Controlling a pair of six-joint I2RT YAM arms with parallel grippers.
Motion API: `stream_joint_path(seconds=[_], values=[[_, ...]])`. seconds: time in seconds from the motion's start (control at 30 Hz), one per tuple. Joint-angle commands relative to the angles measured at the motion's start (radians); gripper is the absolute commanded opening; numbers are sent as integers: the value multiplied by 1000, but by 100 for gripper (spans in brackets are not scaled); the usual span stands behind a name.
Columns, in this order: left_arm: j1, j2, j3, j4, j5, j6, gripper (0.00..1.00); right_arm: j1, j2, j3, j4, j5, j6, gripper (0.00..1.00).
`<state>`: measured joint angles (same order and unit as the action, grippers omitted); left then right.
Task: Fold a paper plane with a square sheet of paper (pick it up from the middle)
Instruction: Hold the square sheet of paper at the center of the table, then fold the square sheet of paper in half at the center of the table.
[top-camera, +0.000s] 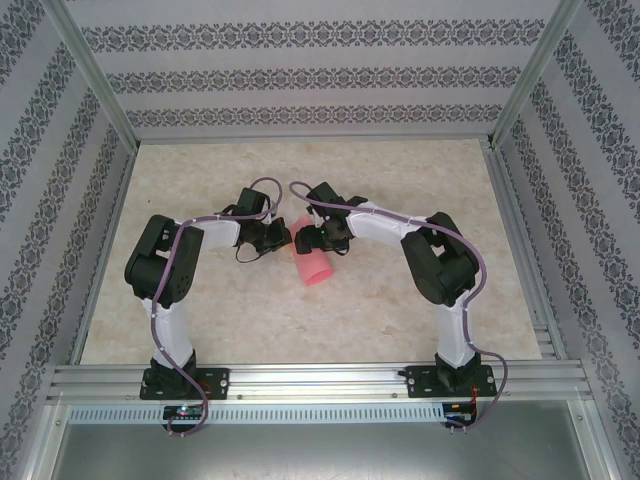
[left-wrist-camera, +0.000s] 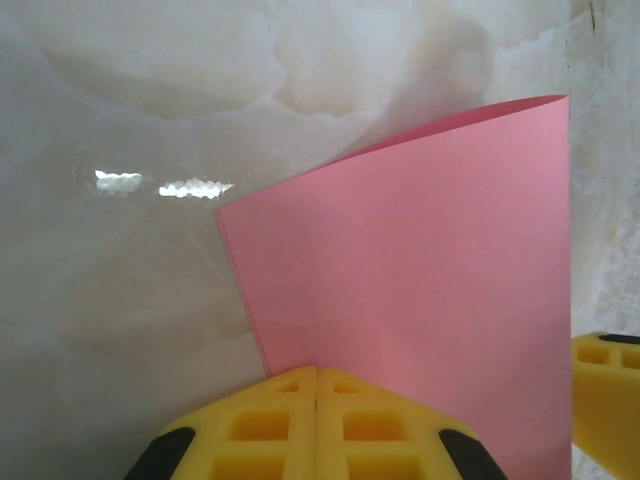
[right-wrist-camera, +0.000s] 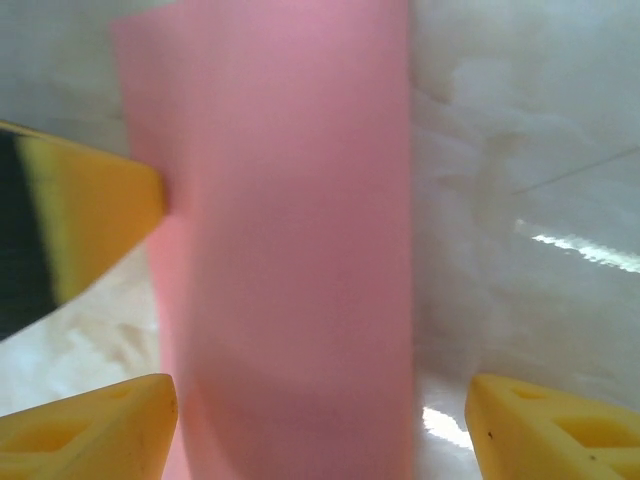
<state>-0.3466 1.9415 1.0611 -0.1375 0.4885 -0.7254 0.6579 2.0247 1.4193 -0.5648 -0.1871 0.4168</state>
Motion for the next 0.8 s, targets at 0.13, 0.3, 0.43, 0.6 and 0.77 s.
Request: stream_joint_path(seconds=[0.13, 0.3, 0.43, 0.6, 0.77], values=[[-12, 86, -23, -156, -148, 38, 3, -17, -108, 15, 26, -69, -12, 68], [-13, 89, -24, -163, -156, 40, 3, -17, -61, 43, 35, -136, -4, 42], [-14, 94, -23, -165, -160, 39, 2, -21, -4, 81, 56, -209, 1, 22], [-16, 97, -24, -168, -162, 38, 1, -34, 85, 167, 34, -235, 4, 11], [-16, 97, -23, -177, -164, 37, 1, -53, 159, 239, 2, -193, 10, 8]])
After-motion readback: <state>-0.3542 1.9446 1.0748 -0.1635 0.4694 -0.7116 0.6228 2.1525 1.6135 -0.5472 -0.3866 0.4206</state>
